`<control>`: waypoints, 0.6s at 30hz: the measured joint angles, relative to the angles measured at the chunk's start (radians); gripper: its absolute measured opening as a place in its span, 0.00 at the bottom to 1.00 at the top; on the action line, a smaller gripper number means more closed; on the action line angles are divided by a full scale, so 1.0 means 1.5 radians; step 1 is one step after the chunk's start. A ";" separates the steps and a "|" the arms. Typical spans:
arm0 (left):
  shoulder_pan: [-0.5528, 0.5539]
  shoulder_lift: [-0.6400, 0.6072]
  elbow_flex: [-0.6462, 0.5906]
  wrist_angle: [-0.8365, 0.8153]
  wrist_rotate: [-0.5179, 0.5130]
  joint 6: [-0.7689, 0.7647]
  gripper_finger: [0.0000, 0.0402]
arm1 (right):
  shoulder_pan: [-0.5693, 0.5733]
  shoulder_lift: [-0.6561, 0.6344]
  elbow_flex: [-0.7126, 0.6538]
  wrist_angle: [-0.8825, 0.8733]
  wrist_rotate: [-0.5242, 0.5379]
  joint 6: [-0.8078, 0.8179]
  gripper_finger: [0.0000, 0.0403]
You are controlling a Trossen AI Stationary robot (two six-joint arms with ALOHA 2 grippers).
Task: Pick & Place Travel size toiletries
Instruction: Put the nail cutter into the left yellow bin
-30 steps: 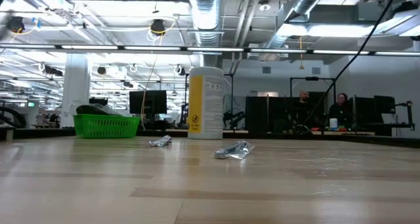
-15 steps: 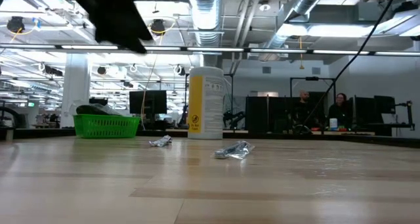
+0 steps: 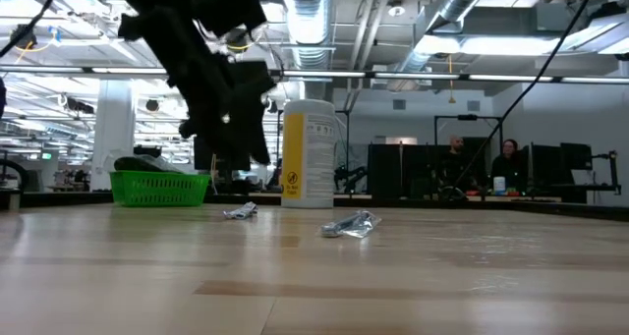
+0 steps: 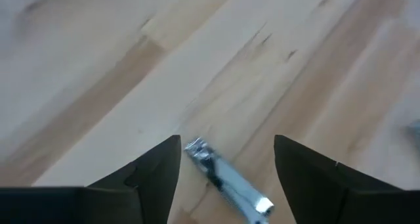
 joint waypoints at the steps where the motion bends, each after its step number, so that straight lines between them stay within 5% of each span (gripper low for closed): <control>1: -0.001 0.013 0.001 -0.002 -0.005 -0.004 0.58 | 0.000 0.000 0.000 0.000 0.000 -0.003 0.10; 18: -0.009 0.146 0.016 0.010 -0.055 -0.148 0.57 | 0.000 0.000 0.000 -0.002 -0.018 -0.022 0.10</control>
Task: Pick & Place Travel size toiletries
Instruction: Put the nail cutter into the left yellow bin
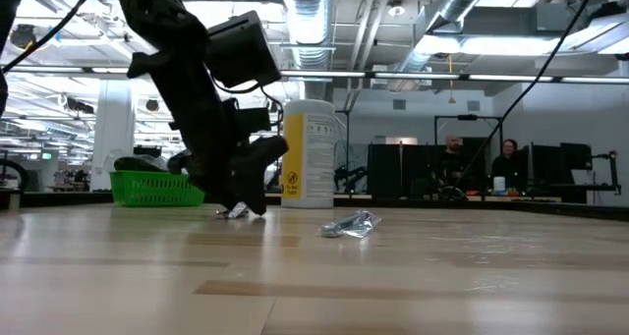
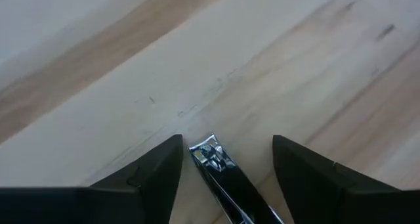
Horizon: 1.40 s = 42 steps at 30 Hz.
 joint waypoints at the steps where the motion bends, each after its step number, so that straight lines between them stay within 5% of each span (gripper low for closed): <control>1: 0.000 0.000 0.000 0.000 0.001 -0.012 0.56 | 0.000 0.000 0.000 0.000 0.000 0.000 0.10; 16: -0.001 0.000 -0.001 -0.003 0.010 -0.110 0.10 | 0.001 0.000 0.000 0.000 0.000 0.000 0.10; 28: 0.006 -0.103 -0.004 0.005 0.083 -0.071 0.09 | 0.001 0.000 0.000 0.002 0.000 -0.035 0.09; 42: -0.048 -0.499 -0.003 0.025 0.259 -0.017 0.09 | 0.001 0.000 0.000 0.006 0.000 -0.046 0.09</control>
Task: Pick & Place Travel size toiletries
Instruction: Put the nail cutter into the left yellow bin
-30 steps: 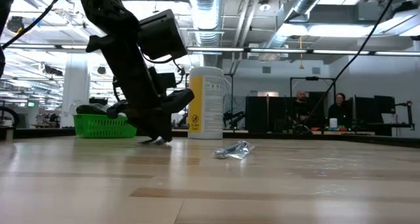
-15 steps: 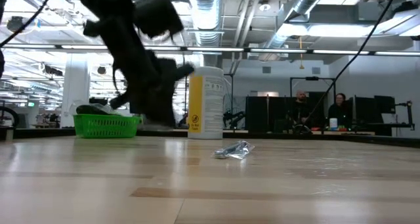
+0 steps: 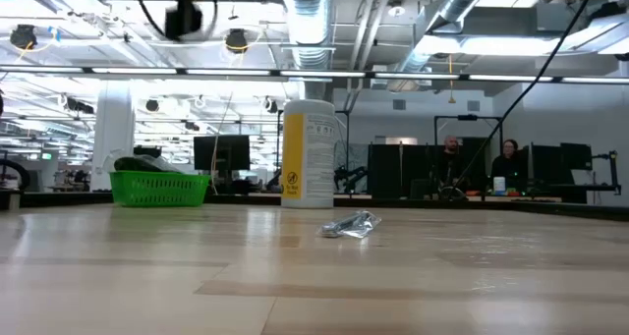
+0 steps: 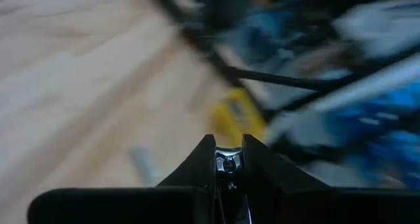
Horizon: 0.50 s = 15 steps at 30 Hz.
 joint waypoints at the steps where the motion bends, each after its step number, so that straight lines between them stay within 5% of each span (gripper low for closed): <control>1: -0.008 -0.030 0.000 -0.001 0.012 -0.001 0.09 | 0.000 0.000 0.000 0.000 0.000 -0.002 0.09; 9: -0.105 -0.218 0.001 0.030 0.052 -0.040 0.10 | 0.000 0.000 0.000 0.002 0.000 -0.006 0.09; 15: -0.213 -0.267 0.001 0.032 0.076 0.017 0.10 | -0.001 0.000 0.000 0.004 0.000 -0.006 0.09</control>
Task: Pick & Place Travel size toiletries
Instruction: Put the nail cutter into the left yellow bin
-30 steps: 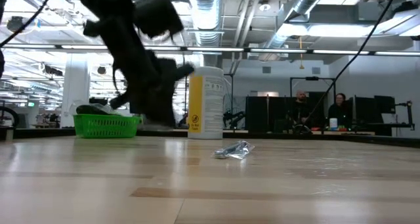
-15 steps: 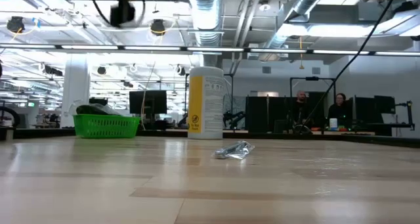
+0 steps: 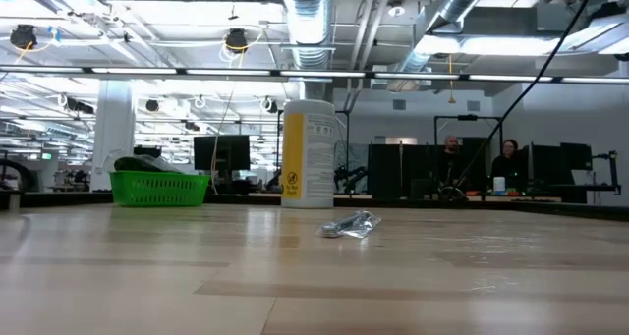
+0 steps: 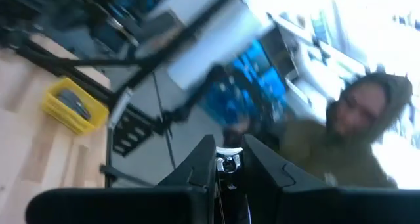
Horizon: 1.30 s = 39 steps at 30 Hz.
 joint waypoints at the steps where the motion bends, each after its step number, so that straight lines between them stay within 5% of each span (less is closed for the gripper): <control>1: -0.020 0.003 0.000 -0.002 0.000 0.015 0.10 | 0.000 0.000 0.000 0.000 0.000 0.000 0.09; 18: -0.277 0.307 0.000 -0.166 0.029 0.046 0.11 | -0.015 0.000 0.000 0.030 0.000 0.001 0.09; 29: -0.314 0.469 -0.026 -0.191 0.051 0.141 0.12 | -0.042 0.000 0.000 0.031 -0.035 0.001 0.09; 39: -0.313 0.483 -0.075 -0.189 0.057 0.172 0.16 | -0.044 0.000 0.000 0.032 -0.056 0.002 0.09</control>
